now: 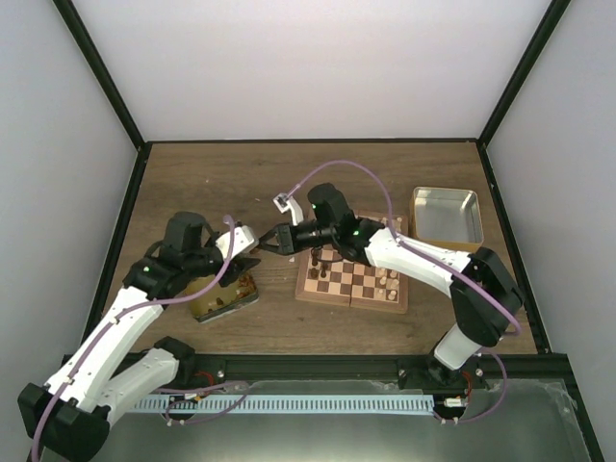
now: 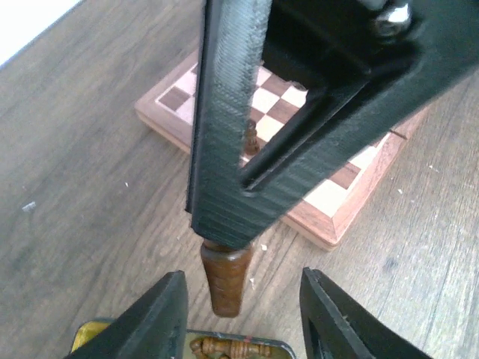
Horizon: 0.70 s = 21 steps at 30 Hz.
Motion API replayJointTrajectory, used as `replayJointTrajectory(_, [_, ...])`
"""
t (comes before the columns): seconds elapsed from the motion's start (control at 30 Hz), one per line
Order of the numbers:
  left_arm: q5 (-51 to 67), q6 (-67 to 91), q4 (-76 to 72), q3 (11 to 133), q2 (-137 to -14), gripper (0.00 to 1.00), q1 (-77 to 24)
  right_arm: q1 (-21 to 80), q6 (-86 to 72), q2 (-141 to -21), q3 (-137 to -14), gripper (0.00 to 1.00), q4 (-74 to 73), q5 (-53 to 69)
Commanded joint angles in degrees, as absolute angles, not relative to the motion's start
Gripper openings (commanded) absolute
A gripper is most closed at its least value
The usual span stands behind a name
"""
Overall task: Set up the chess pieces on the board
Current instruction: Place the chess piece on the chessboard.
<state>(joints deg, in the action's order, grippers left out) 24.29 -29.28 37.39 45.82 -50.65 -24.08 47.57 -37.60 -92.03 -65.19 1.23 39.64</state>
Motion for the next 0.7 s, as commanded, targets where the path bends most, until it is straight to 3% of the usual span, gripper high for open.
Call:
replayJointTrajectory(0.0, [24.3,-28.2,32.1,45.0,-46.4,0.51,-24.3,47.7,-40.9,-88.8,-63.7,0.09,7.4,34.4])
replayJointTrajectory(0.13, [19.3,-19.0,18.7,40.5,-38.3,0.7,-24.3,45.9,-45.3,-81.3,-56.1,0.09,18.3,28.9])
replayJointTrajectory(0.23, [18.5,-6.4,8.0,38.0,-33.6,0.75,-24.3,43.9,-49.0,-77.2,-52.8,0.1,24.1,28.5])
replayJointTrajectory(0.43, [17.9,28.0,-2.7,39.9,-32.7,0.78,-24.3,42.8,-54.7,-73.1,-52.1,0.11,29.9,31.0])
replayJointTrajectory(0.67, [21.2,51.8,-4.6,43.8,-38.6,0.78,-24.3,43.1,-61.0,-73.3,-52.5,0.12,36.8,35.9])
